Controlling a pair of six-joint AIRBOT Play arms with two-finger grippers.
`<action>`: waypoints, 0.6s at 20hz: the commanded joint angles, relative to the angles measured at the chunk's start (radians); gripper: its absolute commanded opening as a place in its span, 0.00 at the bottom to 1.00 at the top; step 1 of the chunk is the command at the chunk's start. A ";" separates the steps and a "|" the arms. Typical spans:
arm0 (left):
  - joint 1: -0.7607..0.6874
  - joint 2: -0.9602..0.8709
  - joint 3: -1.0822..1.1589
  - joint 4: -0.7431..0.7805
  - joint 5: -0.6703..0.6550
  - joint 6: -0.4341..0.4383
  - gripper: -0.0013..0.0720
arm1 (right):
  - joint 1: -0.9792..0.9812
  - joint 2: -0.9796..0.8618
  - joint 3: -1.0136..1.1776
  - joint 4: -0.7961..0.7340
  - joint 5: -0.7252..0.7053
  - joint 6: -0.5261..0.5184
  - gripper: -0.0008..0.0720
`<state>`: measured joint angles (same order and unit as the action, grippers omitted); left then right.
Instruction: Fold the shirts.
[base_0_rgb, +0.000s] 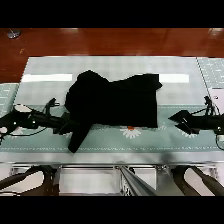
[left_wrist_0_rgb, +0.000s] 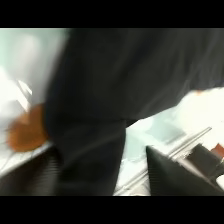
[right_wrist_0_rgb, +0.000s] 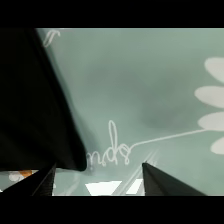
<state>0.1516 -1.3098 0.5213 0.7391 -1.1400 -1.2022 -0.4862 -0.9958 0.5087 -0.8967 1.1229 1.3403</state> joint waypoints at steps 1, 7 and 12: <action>-0.089 -0.008 0.005 -0.042 0.072 0.069 0.06 | 0.053 0.010 -0.047 0.047 -0.016 -0.011 0.85; -0.090 -0.005 0.145 -0.043 -0.018 0.069 0.05 | 0.393 -0.179 0.002 0.085 -0.179 0.089 0.85; -0.089 -0.005 0.195 -0.043 -0.059 0.069 0.05 | 0.554 -0.397 0.202 0.180 -0.203 0.098 0.38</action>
<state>0.0639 -1.3155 0.6827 0.7025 -1.1591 -1.1358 -0.0223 -1.2850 0.6083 -0.7750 0.9367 1.4265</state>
